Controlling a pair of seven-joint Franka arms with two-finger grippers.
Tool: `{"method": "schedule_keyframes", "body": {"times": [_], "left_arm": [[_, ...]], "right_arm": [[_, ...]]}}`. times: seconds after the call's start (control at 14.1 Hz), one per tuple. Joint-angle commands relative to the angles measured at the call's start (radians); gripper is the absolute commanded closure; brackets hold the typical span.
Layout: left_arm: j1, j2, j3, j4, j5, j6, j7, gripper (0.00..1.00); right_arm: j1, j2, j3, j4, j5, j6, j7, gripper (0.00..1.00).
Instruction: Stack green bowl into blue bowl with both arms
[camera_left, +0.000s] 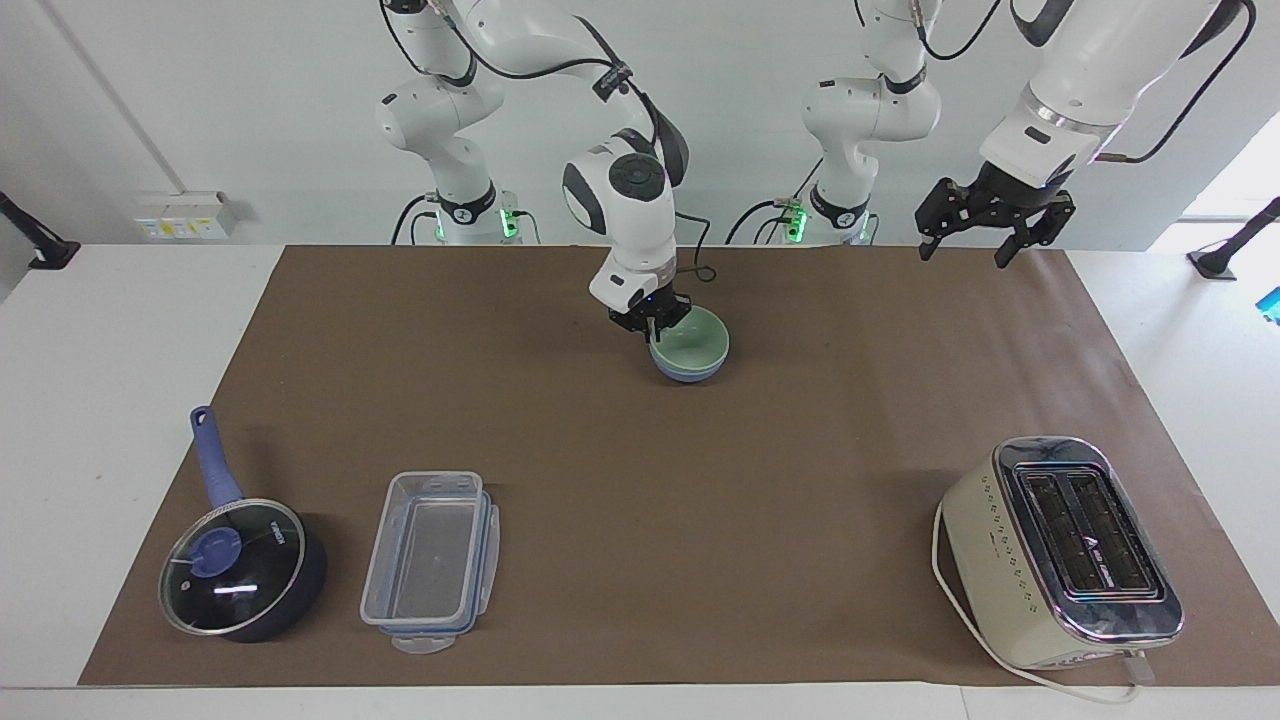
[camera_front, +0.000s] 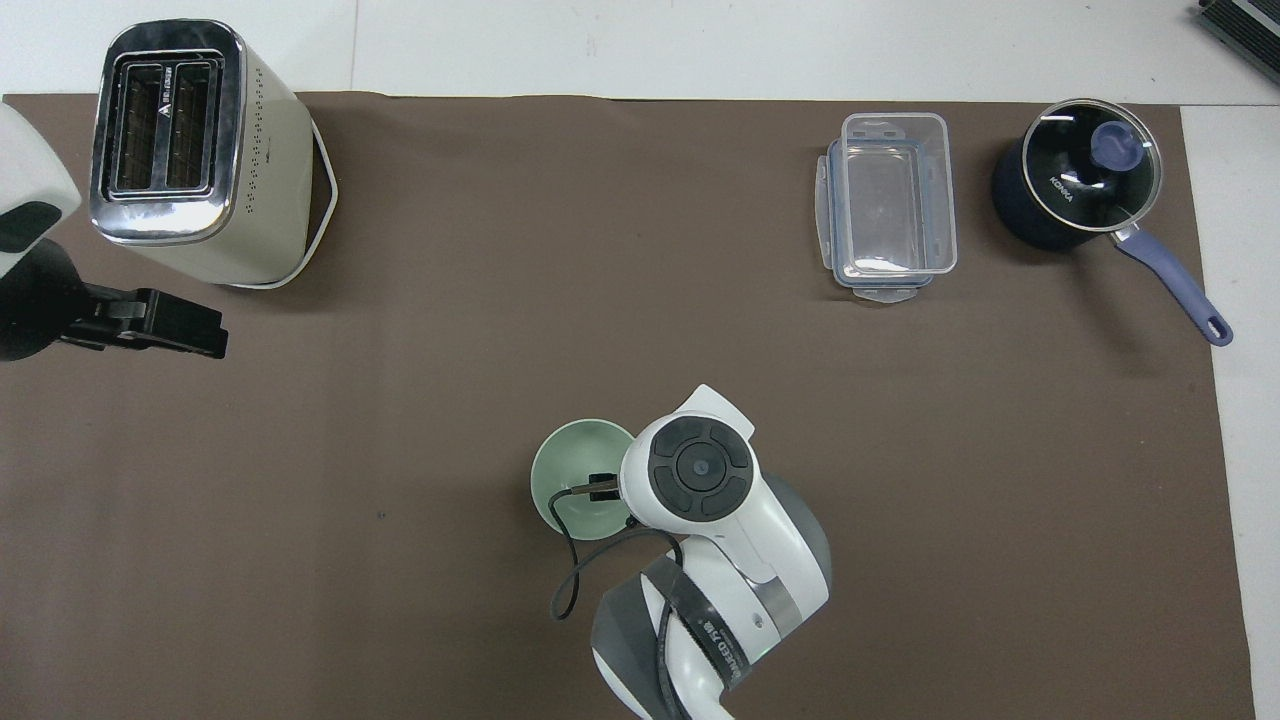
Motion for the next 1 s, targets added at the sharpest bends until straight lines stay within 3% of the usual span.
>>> {"method": "schedule_keyframes", "body": {"times": [0.0,0.28,0.64,0.92], "left_arm": [[-0.006,-0.025,0.000,-0.029,0.017,0.017,0.000,0.00],[-0.006,-0.025,0.000,-0.029,0.017,0.017,0.000,0.00],[-0.007,-0.024,0.000,-0.026,0.018,0.017,0.003,0.00],[-0.007,-0.022,0.000,-0.023,0.014,0.015,-0.003,0.00]], "right_arm": [[-0.021,-0.016,0.003,-0.002,0.016,0.005,-0.026,0.00],[-0.082,-0.073,-0.006,0.054,0.002,-0.067,-0.021,0.00],[-0.237,-0.114,-0.006,0.240,-0.125,-0.303,-0.031,0.00],[-0.374,-0.209,-0.009,0.277,-0.124,-0.438,-0.147,0.00]]}}
